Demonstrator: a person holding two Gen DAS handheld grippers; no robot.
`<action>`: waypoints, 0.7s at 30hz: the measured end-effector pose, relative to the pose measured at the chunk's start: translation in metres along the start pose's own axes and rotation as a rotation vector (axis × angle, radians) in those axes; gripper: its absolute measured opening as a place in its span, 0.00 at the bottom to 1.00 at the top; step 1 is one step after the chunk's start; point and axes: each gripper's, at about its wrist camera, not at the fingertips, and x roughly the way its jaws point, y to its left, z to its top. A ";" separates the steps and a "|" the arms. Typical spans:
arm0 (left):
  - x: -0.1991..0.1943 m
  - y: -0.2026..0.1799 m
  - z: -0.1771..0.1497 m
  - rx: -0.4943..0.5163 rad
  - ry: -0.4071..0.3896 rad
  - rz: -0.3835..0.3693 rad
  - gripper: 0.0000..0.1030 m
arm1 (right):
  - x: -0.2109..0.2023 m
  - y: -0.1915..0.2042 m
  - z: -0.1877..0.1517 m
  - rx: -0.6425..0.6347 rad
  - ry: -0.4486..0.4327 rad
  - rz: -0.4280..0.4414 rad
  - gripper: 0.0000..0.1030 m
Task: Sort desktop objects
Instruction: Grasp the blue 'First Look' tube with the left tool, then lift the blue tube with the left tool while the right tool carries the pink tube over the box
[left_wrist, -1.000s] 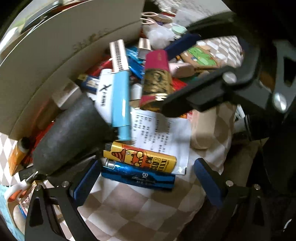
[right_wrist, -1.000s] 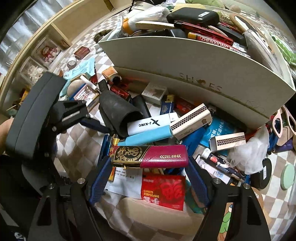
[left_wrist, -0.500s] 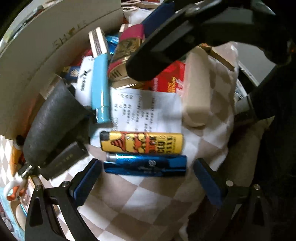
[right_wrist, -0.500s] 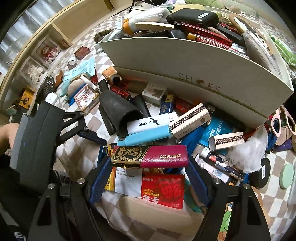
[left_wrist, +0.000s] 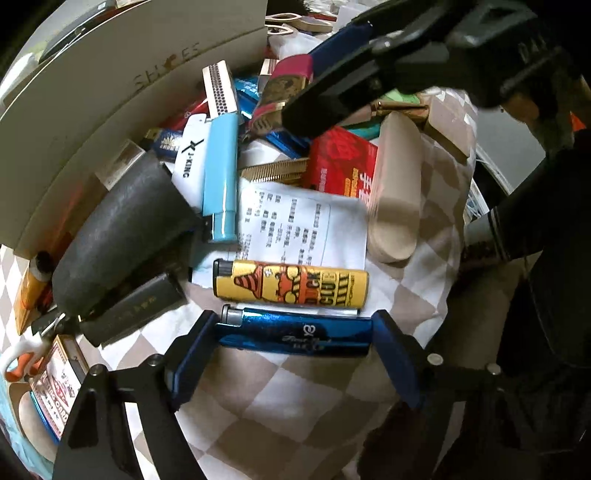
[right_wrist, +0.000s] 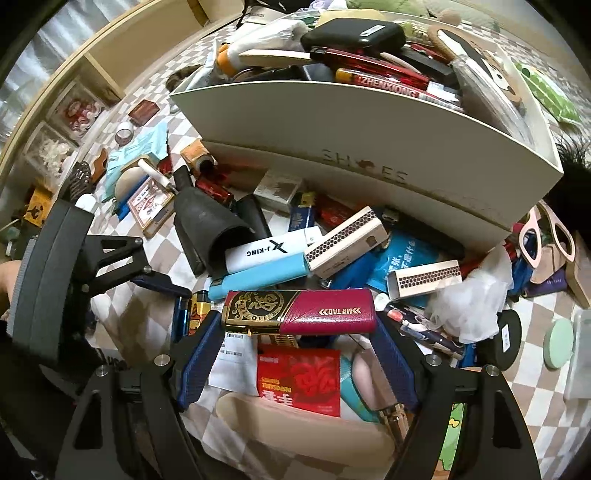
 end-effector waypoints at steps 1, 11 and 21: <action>0.001 -0.001 -0.001 0.002 -0.001 0.004 0.81 | 0.000 0.000 0.000 0.001 0.001 -0.002 0.78; -0.016 0.022 -0.005 0.004 0.000 0.020 0.83 | 0.000 0.003 -0.002 0.001 0.012 -0.003 0.78; -0.019 0.012 -0.012 -0.007 -0.014 0.040 0.80 | -0.006 0.012 0.002 0.018 -0.022 -0.025 0.78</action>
